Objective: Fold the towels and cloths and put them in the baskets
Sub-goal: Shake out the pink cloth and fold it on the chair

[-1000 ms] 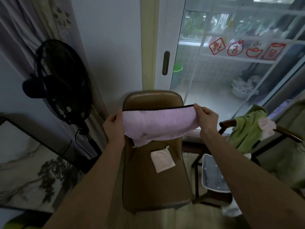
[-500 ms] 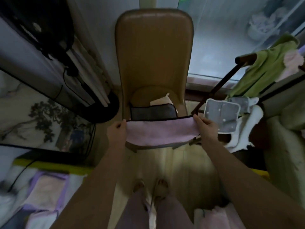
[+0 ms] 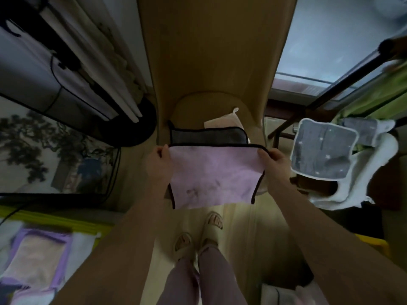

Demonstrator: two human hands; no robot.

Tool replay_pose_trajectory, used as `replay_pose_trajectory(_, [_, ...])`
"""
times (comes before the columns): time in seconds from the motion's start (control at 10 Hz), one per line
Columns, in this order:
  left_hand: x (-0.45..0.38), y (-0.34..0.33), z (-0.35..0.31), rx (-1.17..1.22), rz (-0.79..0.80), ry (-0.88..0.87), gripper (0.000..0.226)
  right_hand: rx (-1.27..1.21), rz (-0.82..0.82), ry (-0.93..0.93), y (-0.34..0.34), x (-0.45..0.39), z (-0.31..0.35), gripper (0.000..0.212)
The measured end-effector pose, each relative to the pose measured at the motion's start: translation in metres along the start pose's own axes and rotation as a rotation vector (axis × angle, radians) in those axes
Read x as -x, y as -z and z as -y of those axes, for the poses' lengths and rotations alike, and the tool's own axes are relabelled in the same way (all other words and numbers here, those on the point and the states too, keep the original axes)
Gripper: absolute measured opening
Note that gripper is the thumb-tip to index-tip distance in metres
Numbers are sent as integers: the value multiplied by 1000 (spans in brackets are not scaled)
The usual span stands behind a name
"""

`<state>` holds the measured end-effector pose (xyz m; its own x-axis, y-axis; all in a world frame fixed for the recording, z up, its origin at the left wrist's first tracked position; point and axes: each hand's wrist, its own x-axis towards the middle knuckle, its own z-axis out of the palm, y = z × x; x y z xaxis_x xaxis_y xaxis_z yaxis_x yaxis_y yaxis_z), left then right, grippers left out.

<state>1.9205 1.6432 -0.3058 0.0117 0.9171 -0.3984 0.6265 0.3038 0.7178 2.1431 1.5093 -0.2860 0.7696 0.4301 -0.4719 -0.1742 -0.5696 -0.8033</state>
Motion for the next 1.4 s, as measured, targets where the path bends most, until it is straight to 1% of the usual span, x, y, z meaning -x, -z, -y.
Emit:
replay_pose_trajectory(0.1, [-39, -28, 9, -48, -35, 22, 28, 14, 23, -4, -20, -50, -10, 10])
replay_pose_trajectory(0.2, [-70, -56, 11, -68, -48, -29, 26, 16, 44, -17, -40, -96, -23, 12])
replay_pose_trajectory(0.3, [-95, -79, 17, -61, -76, -43, 29, 49, 92, -36, -59, -131, -37, 12])
replay_pose_trajectory(0.4, [-111, -100, 27, -2, -80, 66, 27, 159, 134, 6, -73, -153, -46, 10])
replay_pose_trajectory(0.5, [-119, -112, 38, -36, -50, 92, 28, 338, 162, 144, -80, -167, -54, 13])
replay_pose_trajectory(0.6, [-128, -114, 41, -152, -33, -7, 31, 492, 182, 325, -85, -174, -60, 14])
replay_pose_trajectory(0.7, [-134, -118, 45, -223, -68, -33, 28, 556, 197, 410, -90, -177, -66, 16])
replay_pose_trajectory(0.8, [-138, -123, 47, -273, -117, -2, 28, 541, 136, 428, -94, -179, -72, 17])
replay_pose_trajectory(0.9, [-144, -127, 48, -322, -161, -19, 28, 549, 59, 445, -101, -186, -75, 18])
replay_pose_trajectory(1.0, [-153, -129, 54, -413, -184, -108, 28, 634, -30, 494, -107, -197, -74, 22])
replay_pose_trajectory(1.1, [-166, -131, 61, -557, -166, -221, 28, 805, -89, 520, -114, -208, -73, 25])
replay_pose_trajectory(1.2, [-166, -129, 63, -581, -207, -241, 27, 791, -112, 509, -119, -207, -69, 28])
replay_pose_trajectory(1.3, [-143, -133, 57, -513, -299, -516, 30, 836, -153, 724, -123, -181, -78, 44])
replay_pose_trajectory(1.4, [-119, -153, 69, -570, -65, -977, 41, 976, 180, 1066, -135, -153, -107, 51])
